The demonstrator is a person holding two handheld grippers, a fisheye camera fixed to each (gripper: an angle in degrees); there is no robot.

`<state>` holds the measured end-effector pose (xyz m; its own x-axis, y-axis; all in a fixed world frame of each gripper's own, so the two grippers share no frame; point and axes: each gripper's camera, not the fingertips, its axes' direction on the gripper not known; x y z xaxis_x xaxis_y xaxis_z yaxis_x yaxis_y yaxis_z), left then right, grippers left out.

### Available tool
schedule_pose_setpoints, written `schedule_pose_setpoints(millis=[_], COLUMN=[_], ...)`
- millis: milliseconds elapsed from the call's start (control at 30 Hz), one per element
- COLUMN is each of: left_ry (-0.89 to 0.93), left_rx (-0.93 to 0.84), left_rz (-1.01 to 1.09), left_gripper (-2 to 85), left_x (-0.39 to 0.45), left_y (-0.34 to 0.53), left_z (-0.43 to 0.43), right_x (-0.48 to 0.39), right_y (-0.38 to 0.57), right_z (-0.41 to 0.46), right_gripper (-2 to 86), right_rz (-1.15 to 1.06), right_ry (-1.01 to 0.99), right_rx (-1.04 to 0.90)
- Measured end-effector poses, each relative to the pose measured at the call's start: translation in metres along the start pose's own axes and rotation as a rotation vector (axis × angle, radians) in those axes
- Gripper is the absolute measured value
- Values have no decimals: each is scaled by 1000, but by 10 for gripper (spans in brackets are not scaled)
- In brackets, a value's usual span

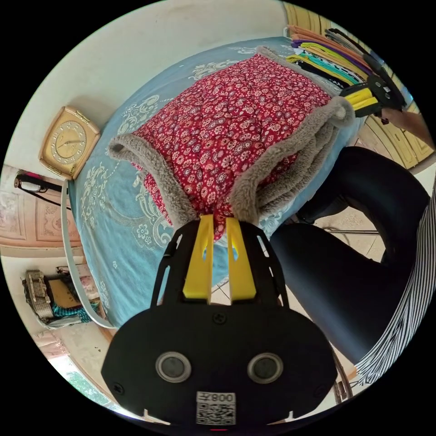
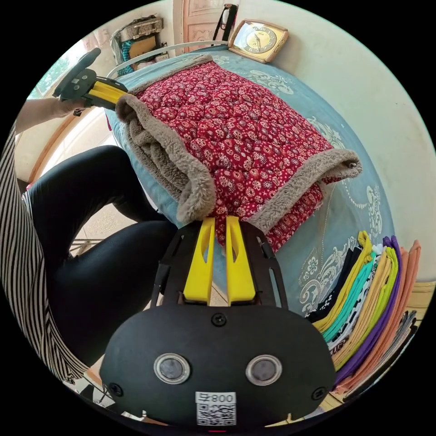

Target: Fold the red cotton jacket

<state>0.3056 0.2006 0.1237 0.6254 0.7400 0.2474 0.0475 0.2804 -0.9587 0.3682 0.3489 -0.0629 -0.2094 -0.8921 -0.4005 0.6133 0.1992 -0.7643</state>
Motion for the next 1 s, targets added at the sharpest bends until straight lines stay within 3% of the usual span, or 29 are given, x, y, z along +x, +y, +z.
schedule_pose_setpoints(millis=[233,400,567,633,700,733,1000], left_ry=[-136,40,233,288,306,295,318], left_rx=[31,140,337,297,177,54,203], left_rz=[-75,-238,-409,-470,-487,-465,-566], left_gripper=[54,26,8,5,3,2,1], left_x=[22,6,-32,-48,-54,-50,-70], left_y=[24,57,69,56,43,39,64], left_z=[-51,-94,-121,-101,-68,-42,-73], right_x=[-24,-3,40,55,65,67,95], right_y=[40,80,96,85,73,70,98], right_z=[-23,-53,-85,-70,-37,-5,-10], right_gripper=[59,17,3,2,2,2,1], right_rz=[51,212,339,377,395,409,497], right_ry=[149,-5,-230,-247,-255,-252,-313], right_rx=[52,104,324,312,207,67,143])
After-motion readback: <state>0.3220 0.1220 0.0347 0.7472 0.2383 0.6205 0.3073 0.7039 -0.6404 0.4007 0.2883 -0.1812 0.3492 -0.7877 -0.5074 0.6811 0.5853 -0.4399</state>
